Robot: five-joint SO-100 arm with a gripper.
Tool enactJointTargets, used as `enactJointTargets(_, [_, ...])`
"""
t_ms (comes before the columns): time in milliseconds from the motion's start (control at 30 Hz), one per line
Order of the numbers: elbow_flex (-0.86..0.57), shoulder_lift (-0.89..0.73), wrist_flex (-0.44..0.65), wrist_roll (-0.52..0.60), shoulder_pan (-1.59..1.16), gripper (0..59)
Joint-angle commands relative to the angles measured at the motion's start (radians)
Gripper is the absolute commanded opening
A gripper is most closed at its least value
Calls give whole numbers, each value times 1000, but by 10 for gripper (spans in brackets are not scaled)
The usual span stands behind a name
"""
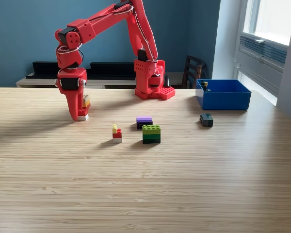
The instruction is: Grasp a lego block and put it in the bin.
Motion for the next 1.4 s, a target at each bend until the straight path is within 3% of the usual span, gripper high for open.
enactJointTargets(33, [-78,9,-9,127,-23,1])
enactJointTargets(433, [-132,43,6,627,-83,1])
enactJointTargets(967, [356,666,38,776,-727,1])
enactJointTargets(1133, [445,769,69,834,-977,1])
enactJointTargets(1400, [454,819,115,908,-1344,1])
